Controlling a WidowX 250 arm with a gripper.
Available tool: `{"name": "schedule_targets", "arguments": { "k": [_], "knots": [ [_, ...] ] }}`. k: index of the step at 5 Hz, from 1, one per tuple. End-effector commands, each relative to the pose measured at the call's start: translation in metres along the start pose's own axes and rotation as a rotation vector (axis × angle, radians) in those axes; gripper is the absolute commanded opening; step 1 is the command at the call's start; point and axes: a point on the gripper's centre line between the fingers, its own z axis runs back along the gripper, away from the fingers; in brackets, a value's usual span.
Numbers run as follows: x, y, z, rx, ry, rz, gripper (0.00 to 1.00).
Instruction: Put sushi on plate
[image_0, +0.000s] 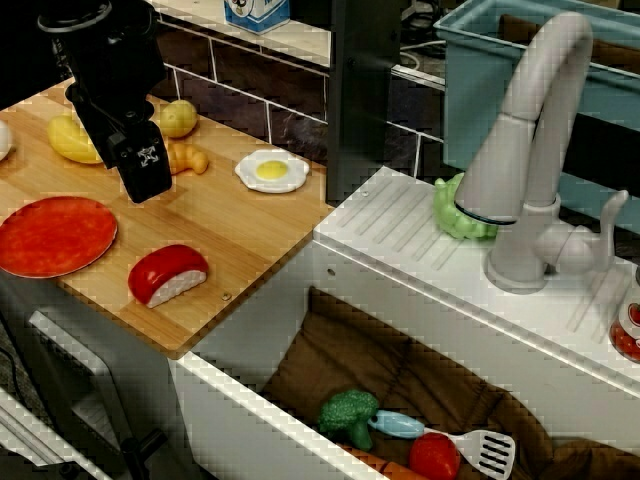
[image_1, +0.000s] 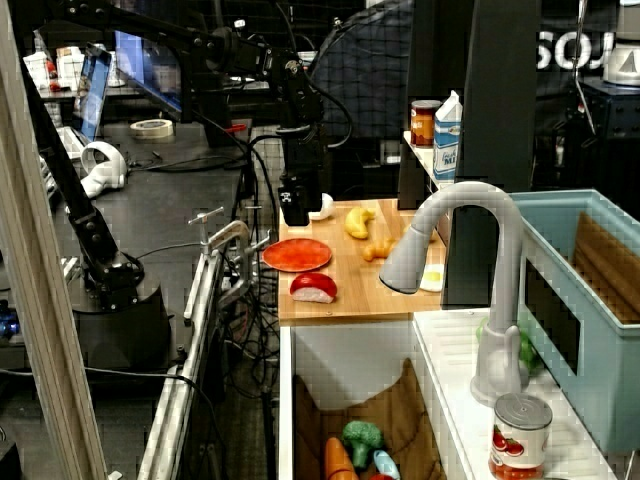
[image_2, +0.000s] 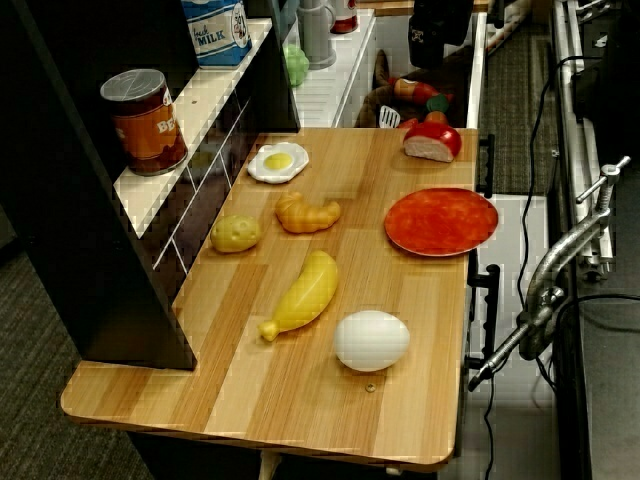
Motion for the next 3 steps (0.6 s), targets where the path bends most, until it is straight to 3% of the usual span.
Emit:
{"name": "schedule_targets", "arguments": {
  "k": [1, 3],
  "knots": [
    [0.0, 0.0, 0.0, 0.0, 0.0, 0.0, 1.0],
    [0.011, -0.003, -0.049, 0.065, 0.006, 0.041, 1.0]
  ]
}}
